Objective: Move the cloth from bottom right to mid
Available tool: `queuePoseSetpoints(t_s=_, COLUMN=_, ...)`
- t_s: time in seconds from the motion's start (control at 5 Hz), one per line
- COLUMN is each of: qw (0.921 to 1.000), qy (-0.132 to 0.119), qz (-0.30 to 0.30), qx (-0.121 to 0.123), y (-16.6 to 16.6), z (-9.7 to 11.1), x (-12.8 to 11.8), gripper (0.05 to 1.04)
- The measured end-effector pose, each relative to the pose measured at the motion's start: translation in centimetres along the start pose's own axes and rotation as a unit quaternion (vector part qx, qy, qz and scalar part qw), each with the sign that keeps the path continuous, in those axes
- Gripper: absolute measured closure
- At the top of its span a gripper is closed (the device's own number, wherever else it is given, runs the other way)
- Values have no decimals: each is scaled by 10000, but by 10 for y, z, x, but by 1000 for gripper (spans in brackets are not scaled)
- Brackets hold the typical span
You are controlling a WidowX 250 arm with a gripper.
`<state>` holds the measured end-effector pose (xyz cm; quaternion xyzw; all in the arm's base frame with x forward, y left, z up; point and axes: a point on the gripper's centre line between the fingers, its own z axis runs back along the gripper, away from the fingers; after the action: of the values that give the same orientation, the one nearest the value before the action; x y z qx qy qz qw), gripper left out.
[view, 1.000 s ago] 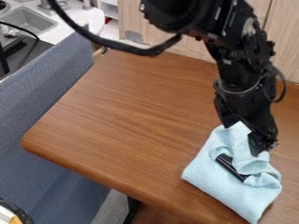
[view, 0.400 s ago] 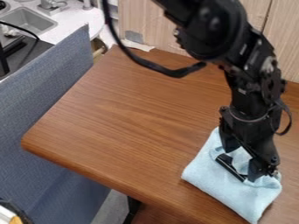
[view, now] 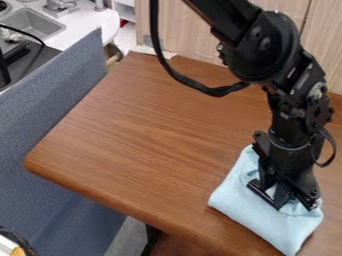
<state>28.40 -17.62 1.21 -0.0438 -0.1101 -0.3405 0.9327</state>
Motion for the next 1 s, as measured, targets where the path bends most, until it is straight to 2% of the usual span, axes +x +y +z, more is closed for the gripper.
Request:
queuePoseSetpoints(t_s=0.2, qw=10000, qy=1, qz=73, qx=8, y=0, z=-2, x=-4, gripper=957)
queuePoseSetpoints(t_s=0.4, qw=9998, qy=-111, qz=168, qx=60, y=7, z=5, x=-3, gripper=1015)
queuePoseSetpoints(t_s=1.0, qw=9922, qy=-675, qz=987, qx=341, y=60, z=46, x=1, gripper=1016)
